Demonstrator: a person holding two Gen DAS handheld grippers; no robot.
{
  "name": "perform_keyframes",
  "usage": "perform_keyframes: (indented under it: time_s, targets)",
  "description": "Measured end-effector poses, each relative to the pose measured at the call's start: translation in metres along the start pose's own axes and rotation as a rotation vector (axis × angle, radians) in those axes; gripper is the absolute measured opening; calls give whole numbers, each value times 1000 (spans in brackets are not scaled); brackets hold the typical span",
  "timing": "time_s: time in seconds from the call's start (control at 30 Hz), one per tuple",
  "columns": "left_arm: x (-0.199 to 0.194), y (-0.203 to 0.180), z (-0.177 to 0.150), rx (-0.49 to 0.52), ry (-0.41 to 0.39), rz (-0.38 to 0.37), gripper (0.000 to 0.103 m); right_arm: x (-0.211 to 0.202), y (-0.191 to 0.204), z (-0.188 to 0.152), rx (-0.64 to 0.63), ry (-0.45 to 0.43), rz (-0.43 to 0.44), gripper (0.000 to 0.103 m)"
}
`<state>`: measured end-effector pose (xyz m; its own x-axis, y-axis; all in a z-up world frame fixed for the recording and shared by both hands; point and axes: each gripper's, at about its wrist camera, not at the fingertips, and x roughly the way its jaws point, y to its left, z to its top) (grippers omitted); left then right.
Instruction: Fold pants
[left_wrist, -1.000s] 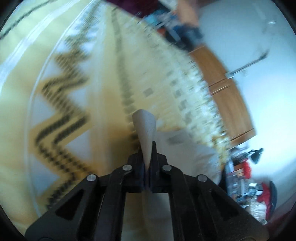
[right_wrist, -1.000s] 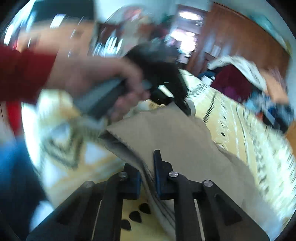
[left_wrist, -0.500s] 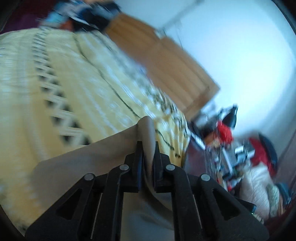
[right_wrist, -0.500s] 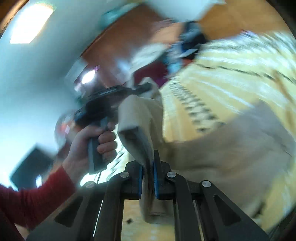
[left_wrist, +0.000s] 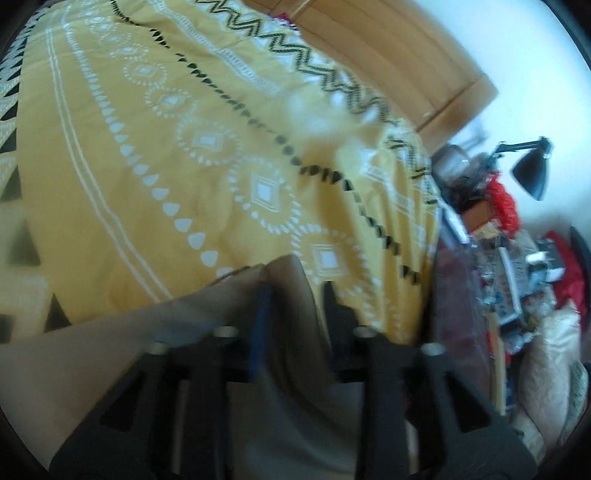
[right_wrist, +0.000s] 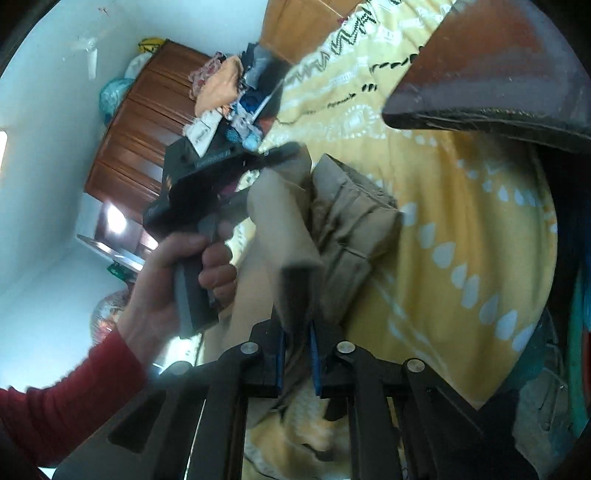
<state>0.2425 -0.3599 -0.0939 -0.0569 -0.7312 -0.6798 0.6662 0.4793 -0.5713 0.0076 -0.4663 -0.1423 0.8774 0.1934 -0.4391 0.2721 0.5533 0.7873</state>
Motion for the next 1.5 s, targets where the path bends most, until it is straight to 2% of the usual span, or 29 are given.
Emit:
perform_keyframes:
  time_s: [0.07,0.13,0.2,0.27,0.37,0.43,0.6,0.63,0.67,0.73,0.77,0.8,0.83,0.93,0.97,1.03,1.07,1.1,1.13,1.17,1.2,1.27,1.33,1.43,1.5]
  targets:
    - [-7,-8,4,10,-43,8,45,2,-5,-4,8,18,-27,22]
    - [-22,-13,8,-5,-119,-38,48,0,-3,-4,-1,17,-61,23]
    - [-54,-13,7,-28,-201,-65,54,-7,3,-7,-46,6,-105,25]
    - [-83,-9,-2,-32,-244,-60,55,-12,12,-9,-106,0,-130,23]
    - [-137,14,-36,-55,-310,-11,58,-5,36,-3,-257,-8,-191,16]
    - [-170,43,-66,-128,-347,30,59,-8,41,-2,-296,-21,-204,12]
    - [-217,108,-144,-279,-331,124,59,-3,3,14,-92,-27,-174,12]
    - [-225,116,-156,-303,-325,144,59,-3,-1,11,-77,-7,-187,19]
    - [-230,122,-167,-320,-322,161,59,-6,1,5,-76,34,-237,30]
    - [-243,136,-188,-361,-324,172,61,-15,21,-3,-168,90,-325,36]
    - [-246,142,-195,-381,-320,172,64,-19,31,-6,-215,103,-359,43]
    - [-246,147,-202,-390,-307,164,64,-27,51,-12,-304,123,-393,45]
    - [-243,149,-204,-395,-293,154,64,-32,66,-15,-363,133,-388,47]
    - [-223,150,-202,-399,-235,66,64,-28,110,4,-461,216,-264,48]
    - [-212,150,-199,-404,-215,19,64,-16,124,29,-491,257,-210,50]
    - [-194,152,-197,-434,-172,-56,64,7,131,69,-514,331,-163,62]
    - [-185,154,-195,-451,-154,-58,64,24,131,96,-518,360,-175,62]
    - [-181,154,-194,-451,-152,-52,64,44,130,125,-532,381,-224,63]
    - [-175,153,-192,-447,-149,-65,64,62,127,144,-539,435,-242,65]
    - [-169,153,-190,-449,-142,-86,65,94,113,166,-491,565,-254,65]
    - [-160,154,-186,-457,-129,-117,65,115,105,177,-446,641,-264,65]
    - [-153,151,-183,-448,-124,-157,66,159,81,188,-392,827,-283,64]
    - [-145,147,-177,-432,-116,-168,69,178,64,187,-338,898,-304,65]
    - [-140,146,-174,-422,-117,-179,70,205,43,175,-345,983,-349,65]
    - [-138,145,-173,-406,-117,-176,70,216,36,169,-372,1005,-349,70]
